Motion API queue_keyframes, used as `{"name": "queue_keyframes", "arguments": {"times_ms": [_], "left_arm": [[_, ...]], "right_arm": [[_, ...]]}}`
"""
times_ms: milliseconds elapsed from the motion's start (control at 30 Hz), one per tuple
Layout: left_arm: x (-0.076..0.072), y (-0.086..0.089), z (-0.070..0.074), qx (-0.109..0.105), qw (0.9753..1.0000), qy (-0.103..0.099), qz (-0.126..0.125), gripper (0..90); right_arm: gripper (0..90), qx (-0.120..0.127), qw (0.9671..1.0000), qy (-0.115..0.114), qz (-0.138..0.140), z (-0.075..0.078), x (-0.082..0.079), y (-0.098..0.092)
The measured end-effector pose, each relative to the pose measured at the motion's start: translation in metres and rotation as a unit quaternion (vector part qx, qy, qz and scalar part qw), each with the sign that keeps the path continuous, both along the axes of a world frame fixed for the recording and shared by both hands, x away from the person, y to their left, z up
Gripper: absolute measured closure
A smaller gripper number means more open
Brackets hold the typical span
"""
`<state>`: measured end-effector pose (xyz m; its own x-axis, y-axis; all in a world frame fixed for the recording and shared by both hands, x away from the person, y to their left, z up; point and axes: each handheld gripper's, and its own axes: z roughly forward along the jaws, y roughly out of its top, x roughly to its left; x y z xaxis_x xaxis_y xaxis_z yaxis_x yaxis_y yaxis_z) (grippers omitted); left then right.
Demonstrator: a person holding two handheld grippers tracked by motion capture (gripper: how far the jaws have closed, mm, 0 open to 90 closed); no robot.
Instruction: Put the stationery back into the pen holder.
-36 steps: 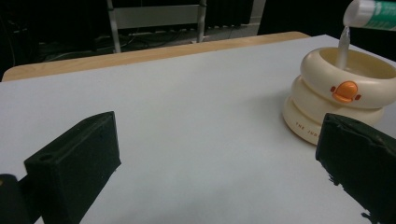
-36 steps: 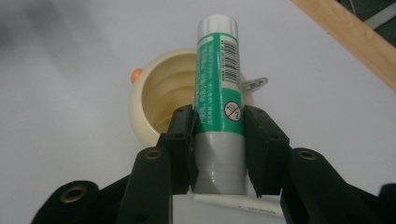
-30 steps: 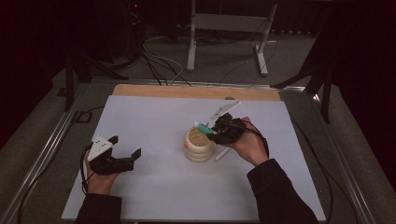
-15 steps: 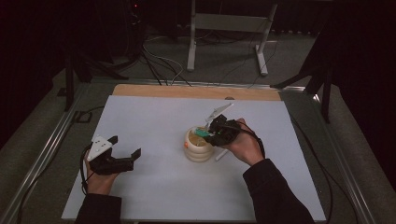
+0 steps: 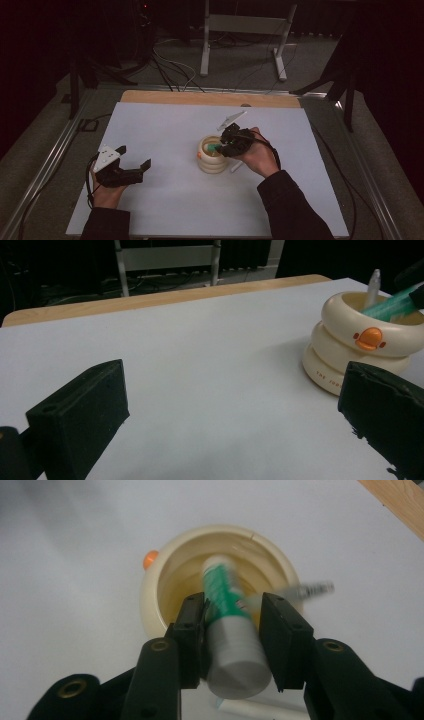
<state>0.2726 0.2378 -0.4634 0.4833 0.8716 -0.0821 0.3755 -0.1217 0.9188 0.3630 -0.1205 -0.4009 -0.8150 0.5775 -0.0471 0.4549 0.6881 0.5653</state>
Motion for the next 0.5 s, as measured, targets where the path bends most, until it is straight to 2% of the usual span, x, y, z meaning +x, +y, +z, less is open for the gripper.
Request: {"name": "queue_keyframes", "arguments": {"times_ms": [233,333,400,433,500], "left_arm": [[0.0000,0.0003,0.0001,0.000,1.0000,0.000,0.000,0.2],[-0.0001,0.0005,0.0002,-0.001,1.0000,0.000,0.001,0.2],[-0.0002,0.0008,0.0003,-0.001,1.0000,0.000,0.001,0.2],[-0.0002,0.0008,0.0003,-0.001,1.0000,0.000,0.001,0.2],[-0.0002,0.0012,0.0003,-0.001,1.0000,-0.001,0.001,0.2]], "right_arm": [[61.3,0.004,1.0000,-0.005,-0.002,0.0003,0.0004,0.0034],[55.4,0.011,0.9999,-0.008,-0.005,-0.0004,0.0006,0.0031],[49.5,0.024,0.9996,-0.011,-0.011,-0.0002,0.0012,0.0007],[49.5,0.024,0.9996,-0.011,-0.011,-0.0002,0.0012,0.0007],[44.6,0.041,0.9990,-0.009,-0.017,0.0009,0.0013,-0.0026]]}}
